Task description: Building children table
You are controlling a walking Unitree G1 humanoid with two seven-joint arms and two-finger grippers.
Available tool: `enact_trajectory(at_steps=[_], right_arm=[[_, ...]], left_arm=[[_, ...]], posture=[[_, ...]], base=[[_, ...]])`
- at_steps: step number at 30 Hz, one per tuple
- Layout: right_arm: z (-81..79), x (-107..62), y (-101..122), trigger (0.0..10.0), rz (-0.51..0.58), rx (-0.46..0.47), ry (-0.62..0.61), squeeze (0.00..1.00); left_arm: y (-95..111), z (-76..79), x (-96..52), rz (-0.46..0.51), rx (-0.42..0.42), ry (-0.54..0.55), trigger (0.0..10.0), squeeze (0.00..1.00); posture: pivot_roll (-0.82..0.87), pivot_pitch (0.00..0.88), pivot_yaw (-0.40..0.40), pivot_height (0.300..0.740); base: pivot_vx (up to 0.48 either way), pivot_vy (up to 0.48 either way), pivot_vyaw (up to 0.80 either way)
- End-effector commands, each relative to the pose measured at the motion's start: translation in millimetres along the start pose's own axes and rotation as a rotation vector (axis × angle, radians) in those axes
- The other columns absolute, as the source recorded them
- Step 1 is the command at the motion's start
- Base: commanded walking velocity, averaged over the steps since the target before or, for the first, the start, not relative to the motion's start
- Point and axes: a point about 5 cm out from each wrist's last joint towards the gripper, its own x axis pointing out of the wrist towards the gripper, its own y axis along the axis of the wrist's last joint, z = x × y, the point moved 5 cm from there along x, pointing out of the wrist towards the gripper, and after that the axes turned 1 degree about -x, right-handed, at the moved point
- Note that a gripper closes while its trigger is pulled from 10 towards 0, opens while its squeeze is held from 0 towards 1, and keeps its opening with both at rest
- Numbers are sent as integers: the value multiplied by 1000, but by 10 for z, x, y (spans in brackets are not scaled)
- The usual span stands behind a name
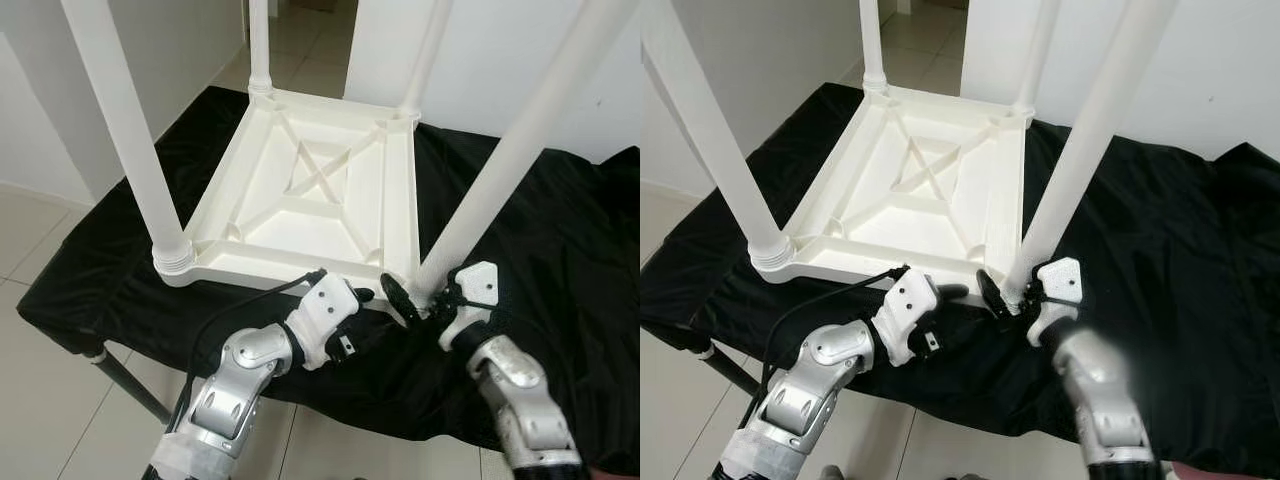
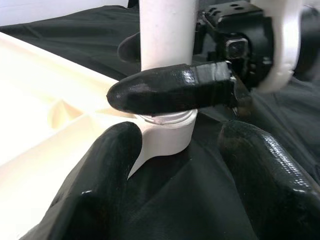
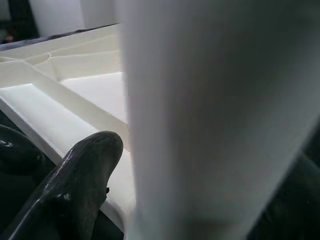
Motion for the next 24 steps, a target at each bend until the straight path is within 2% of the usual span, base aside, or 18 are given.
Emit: enact_trajectory(at_steps=[1, 6, 10, 17, 18, 19, 20, 24], right_arm=[[0, -14, -51, 10000, -16, 0, 28, 0], [54, 5, -163, 10000, -74, -7, 106, 0], [127, 33, -179, 10000, -78, -11, 113, 0], [180, 50, -188, 10000, -68, -4, 118, 0], [175, 48, -188, 4353, -62, 2, 121, 0], [170, 45, -189, 4353, -58, 6, 125, 0], [164, 42, -192, 0, -55, 11, 128, 0], [131, 32, -213, 0, -54, 28, 133, 0]], left_arm=[[6, 3, 24, -3, 8, 13, 10000, 0], [24, -28, 31, 1, 19, 24, 10000, 0], [5, -98, -13, -8, 54, 60, 10000, 0], [-11, -161, -62, -16, 56, 87, 10000, 0], [-19, -166, -66, -19, 58, 93, 10000, 0], [-25, -167, -68, -20, 60, 95, 10000, 0], [-28, -161, -69, -21, 58, 95, 10000, 0], [-36, -172, -70, -26, 71, 111, 10000, 0]], posture=[[-16, 87, -57, 740], [-11, 81, -64, 740], [-6, 80, -68, 740], [6, 79, -72, 740], [7, 79, -71, 740], [7, 79, -71, 740], [8, 78, -72, 740], [8, 77, -73, 740]], base=[[0, 0, 0], [0, 0, 0], [0, 0, 0], [0, 0, 0], [0, 0, 0], [0, 0, 0], [0, 0, 0], [0, 0, 0]])
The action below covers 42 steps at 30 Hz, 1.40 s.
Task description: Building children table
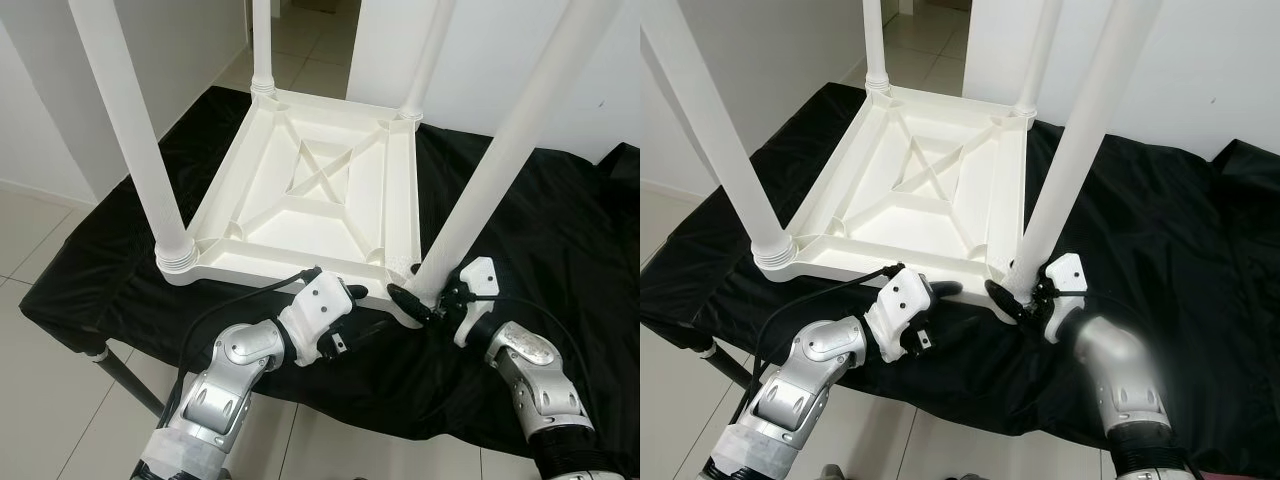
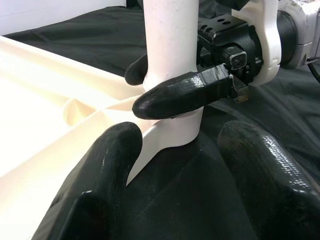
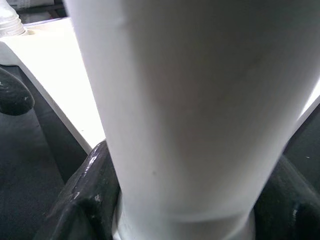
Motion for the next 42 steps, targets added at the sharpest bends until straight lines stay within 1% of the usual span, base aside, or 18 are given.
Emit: enact_trajectory(at_steps=[1, 7, 8, 10, 11, 15, 17, 19, 20, 21, 22, 25, 27, 28, 32, 35, 38, 42], right_arm=[[2, -24, -10, 0, 11, 15, -4, 0], [-60, -26, -21, 0, 35, 55, -5, 0], [-82, -30, -28, 6471, 42, 69, -20, 0], [-82, -30, -28, 6471, 42, 69, -20, 0], [-93, -30, -30, 10000, 53, 84, -37, 0], [-110, -21, 13, 10000, 82, 108, -141, 0], [-124, -18, 26, 10000, 85, 96, -180, 0], [-124, -18, 26, 10000, 85, 96, -180, 0], [-136, -19, 28, 10000, 79, 85, -220, 0], [-152, -34, 39, 10000, 77, 82, -320, 0], [-152, -34, 39, 10000, 77, 82, -320, 0], [-155, -57, 42, 10000, 82, 93, -414, 0], [-145, -91, -2, 10000, 66, 114, -526, 0], [-145, -91, -2, 10000, 66, 114, -526, 0], [-155, -156, -187, 10000, -45, 139, -740, 0], [-220, -133, -203, 10000, -51, 156, -763, 0], [-341, -64, -179, 10000, -49, 153, -736, 0], [-350, -54, -153, 10000, -43, 148, -731, 0]], left_arm=[[-35, -72, 7, -10, 6, 90, 10000, 0], [-39, -102, 11, -10, 18, 107, 10000, 0], [-40, -105, 11, -9, 19, 109, 10000, 0], [-40, -105, 11, -9, 19, 109, 10000, 0], [-41, -109, 12, -9, 19, 110, 10000, 0], [-47, -111, 11, -10, 21, 114, 10000, 0], [-51, -110, 7, -10, 21, 115, 10000, 0], [-51, -110, 7, -10, 21, 115, 10000, 0], [-55, -106, 4, -11, 21, 115, 10000, 0], [-63, -92, 4, -12, 21, 112, 10000, 0], [-63, -92, 4, -12, 21, 112, 10000, 0], [-67, -82, 0, -12, 16, 107, 10000, 0], [-68, -81, -3, -13, 17, 106, 10000, 0], [-68, -81, -3, -13, 17, 106, 10000, 0], [-66, -79, 4, -11, 16, 104, 10000, 0], [-64, -77, 5, -10, 16, 102, 10000, 0], [-67, -79, 5, -11, 17, 100, 10000, 0], [-67, -80, 5, -11, 18, 100, 10000, 0]], posture=[[8, 77, -73, 740], [7, 77, -73, 740], [5, 78, -71, 740], [5, 78, -71, 740], [5, 78, -71, 740], [3, 83, -69, 740], [0, 86, -64, 740], [0, 86, -64, 740], [0, 86, -63, 740], [-2, 89, -60, 740], [-2, 89, -60, 740], [-3, 94, -58, 740], [-4, 96, -57, 740], [-4, 96, -57, 740], [-5, 99, -56, 740], [-4, 96, -55, 740], [-2, 95, -55, 740], [-1, 92, -57, 740]], base=[[0, 0, 0], [0, 0, 0], [0, 0, 0], [0, 0, 0], [0, 0, 0], [0, 0, 0], [0, 0, 0], [0, 0, 0], [0, 0, 0], [0, 0, 0], [0, 0, 0], [0, 0, 0], [0, 0, 0], [0, 0, 0], [0, 0, 0], [0, 0, 0], [0, 0, 0], [0, 0, 0]])
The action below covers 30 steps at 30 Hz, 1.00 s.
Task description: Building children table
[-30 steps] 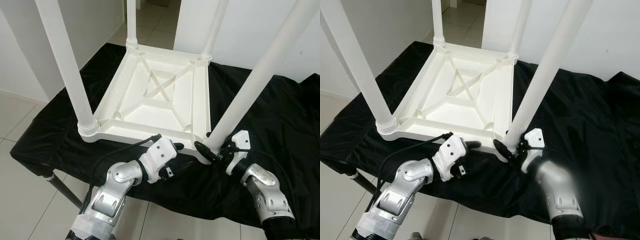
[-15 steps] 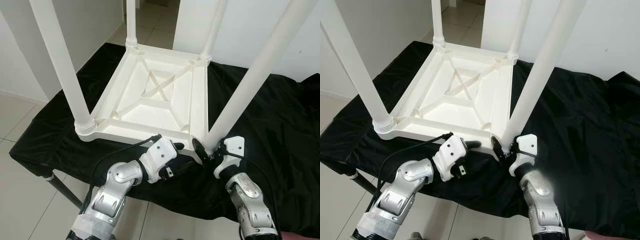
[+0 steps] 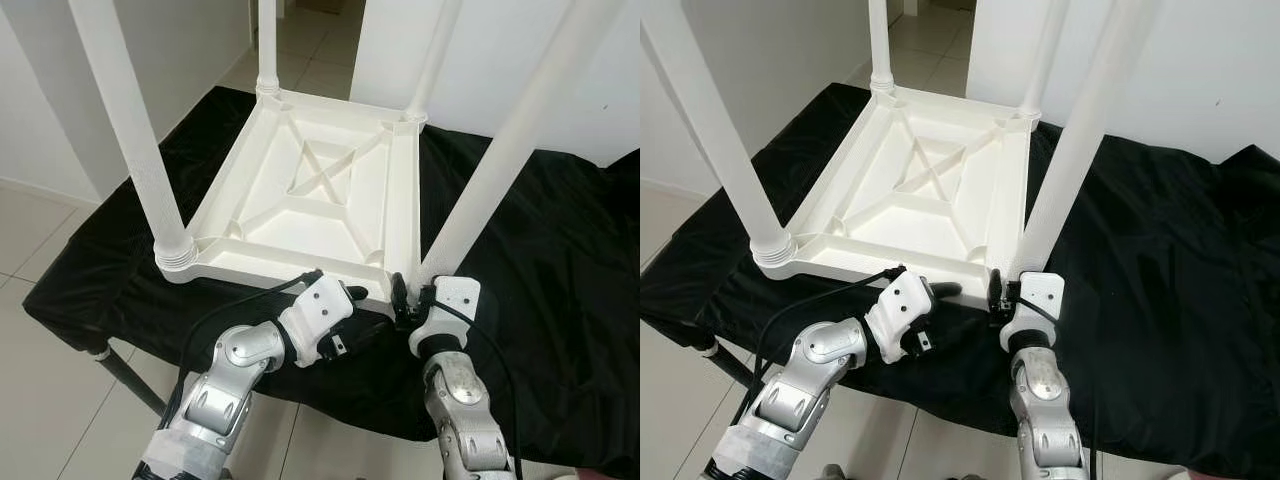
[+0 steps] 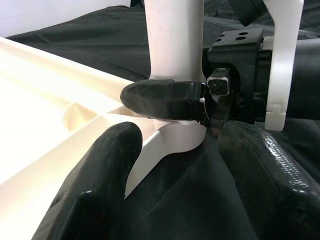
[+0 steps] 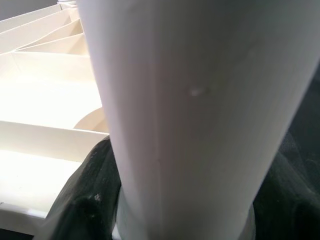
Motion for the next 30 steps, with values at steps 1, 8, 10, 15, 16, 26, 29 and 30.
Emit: enact_trajectory(at_steps=[1, 8, 10, 15, 16, 26, 29, 30], right_arm=[[24, -57, -183, 10000, -77, -19, -18, 0], [-7, -77, -155, 10000, -66, -25, 2, 1000], [4, -84, -134, 10000, -58, -16, 4, 1000], [91, -77, -48, 10000, -1, -37, 42, 1000], [91, -77, -48, 10000, -1, -37, 42, 1000], [214, -13, 60, 10000, 62, -33, 210, 0], [217, 11, 112, 10000, 80, -29, 269, 0], [220, 39, 165, 10000, 97, -40, 322, 0]], left_arm=[[-51, -77, 2, -14, -2, 95, 10000, 0], [-50, -74, 4, -13, -1, 95, 10000, 0], [-48, -69, 6, -12, -2, 94, 10000, 0], [-45, -49, 16, -7, -1, 90, 10000, 0], [-45, -49, 16, -7, -1, 90, 10000, 0], [-54, -53, 29, -15, -10, 91, 10000, 0], [-60, -46, 20, -17, -25, 78, 10000, 0], [-59, -32, 5, -16, -37, 57, 10000, 0]], posture=[[1, 91, -60, 740], [2, 90, -61, 740], [2, 87, -63, 740], [-1, 84, -65, 740], [-1, 84, -65, 740], [-4, 82, -65, 740], [-6, 82, -64, 740], [-7, 83, -61, 740]], base=[[0, 0, 0], [0, 0, 0], [0, 0, 0], [0, 0, 0], [0, 0, 0], [0, 0, 0], [0, 0, 0], [0, 0, 0]])
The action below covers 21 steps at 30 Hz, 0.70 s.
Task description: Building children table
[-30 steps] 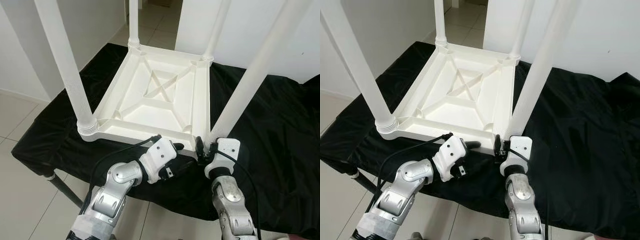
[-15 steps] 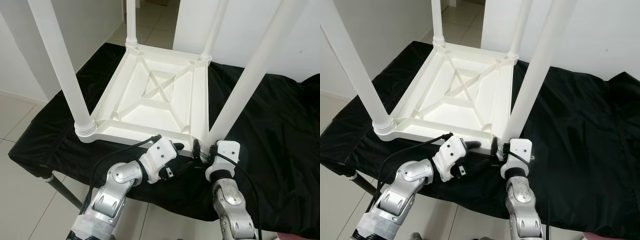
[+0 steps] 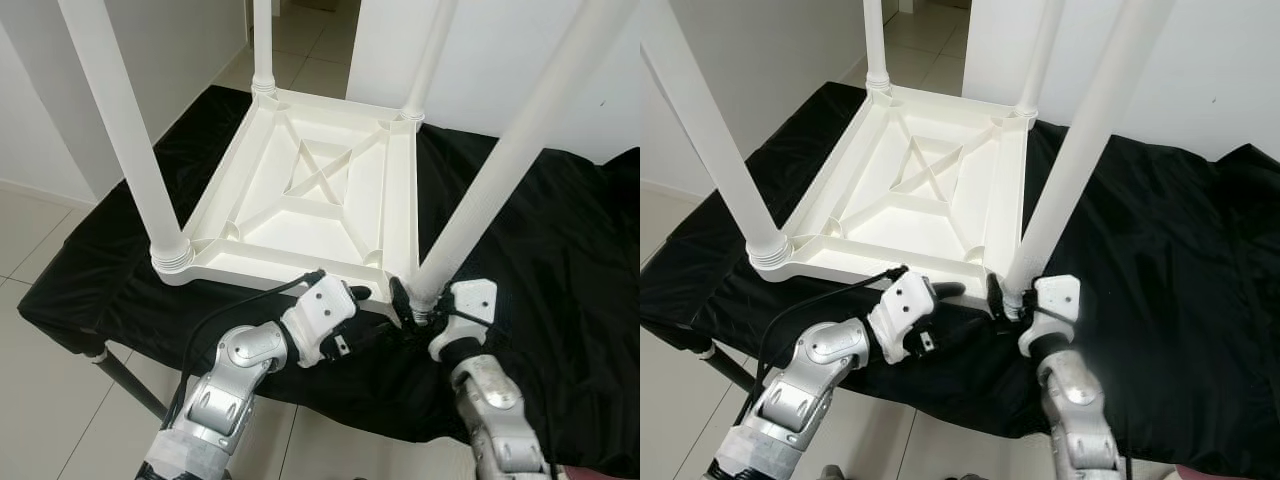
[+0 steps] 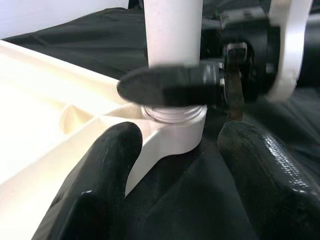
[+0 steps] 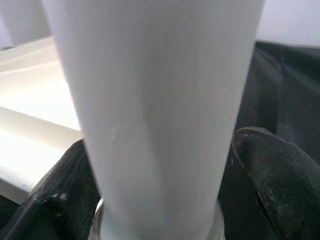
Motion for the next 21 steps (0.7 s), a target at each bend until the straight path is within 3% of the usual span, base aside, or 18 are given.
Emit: enact_trajectory(at_steps=[1, 2, 8, 9, 10, 11, 12, 21], right_arm=[[48, 3, 19, 10000, 12, 1, 39, 0], [35, 42, 63, 10000, 20, -7, 116, 0], [-44, 99, 89, 10000, -1, -31, 301, 0], [-58, 106, 79, 8745, -11, -33, 336, 0], [-58, 106, 79, 8745, -11, -33, 336, 0], [-58, 122, 64, 3529, -20, -46, 359, 0], [-55, 135, 47, 0, -29, -53, 372, 0], [-2, 130, -36, 0, -66, -58, 423, 0]], left_arm=[[-68, -49, -14, -23, -27, 61, 10000, 0], [-56, -28, -39, -18, -39, 33, 10000, 0], [-17, -3, -111, -2, -62, -17, 10000, 0], [-13, -7, -124, -2, -62, -20, 10000, 0], [-13, -7, -124, -2, -62, -20, 10000, 0], [-12, -14, -133, -3, -60, -18, 10000, 0], [-14, -19, -136, -6, -57, -15, 10000, 0], [-16, -27, -123, -7, -53, 1, 10000, 0]], posture=[[-7, 83, -61, 740], [-5, 85, -60, 740], [3, 86, -62, 740], [6, 87, -62, 740], [6, 87, -62, 740], [9, 88, -64, 740], [9, 88, -64, 740], [10, 88, -72, 740]], base=[[0, 0, 0], [0, 0, 0], [0, 0, 0], [0, 0, 0], [0, 0, 0], [0, 0, 0], [0, 0, 0], [0, 0, 0]])
